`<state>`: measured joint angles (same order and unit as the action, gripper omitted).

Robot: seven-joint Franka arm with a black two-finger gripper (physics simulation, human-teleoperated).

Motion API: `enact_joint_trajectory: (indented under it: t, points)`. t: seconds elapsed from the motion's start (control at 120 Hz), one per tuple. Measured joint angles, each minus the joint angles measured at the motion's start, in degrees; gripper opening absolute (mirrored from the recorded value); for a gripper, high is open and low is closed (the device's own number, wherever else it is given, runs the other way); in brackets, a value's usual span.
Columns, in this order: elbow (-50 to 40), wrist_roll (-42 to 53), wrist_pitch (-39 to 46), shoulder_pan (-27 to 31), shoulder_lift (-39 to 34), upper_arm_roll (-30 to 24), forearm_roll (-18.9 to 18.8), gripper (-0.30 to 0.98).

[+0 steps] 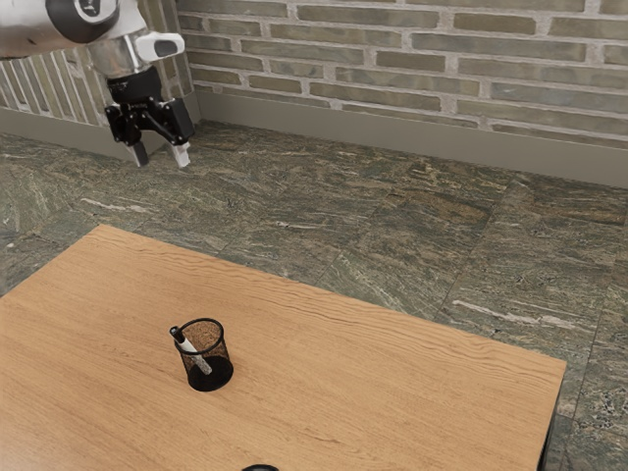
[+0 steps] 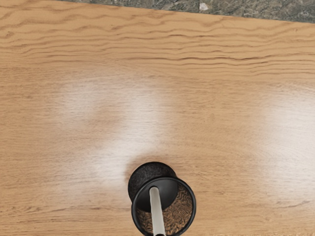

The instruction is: Take the marker out of the pen holder and place it to the left of the pen holder.

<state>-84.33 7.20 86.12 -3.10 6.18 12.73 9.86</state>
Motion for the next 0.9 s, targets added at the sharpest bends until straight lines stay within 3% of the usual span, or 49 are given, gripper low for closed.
enact_joint_trajectory:
  t: [0.167, 0.517, 0.9]
  points:
    - [-1.56, 0.02, 1.81, 1.85, 5.75, -1.71, -1.05, 0.67]
    - [-23.96, -0.17, 13.8, 2.05, 8.81, -1.84, -0.92, 0.66]
    - [-26.17, -0.21, 9.45, -1.3, 7.63, -2.24, -0.89, 0.59]
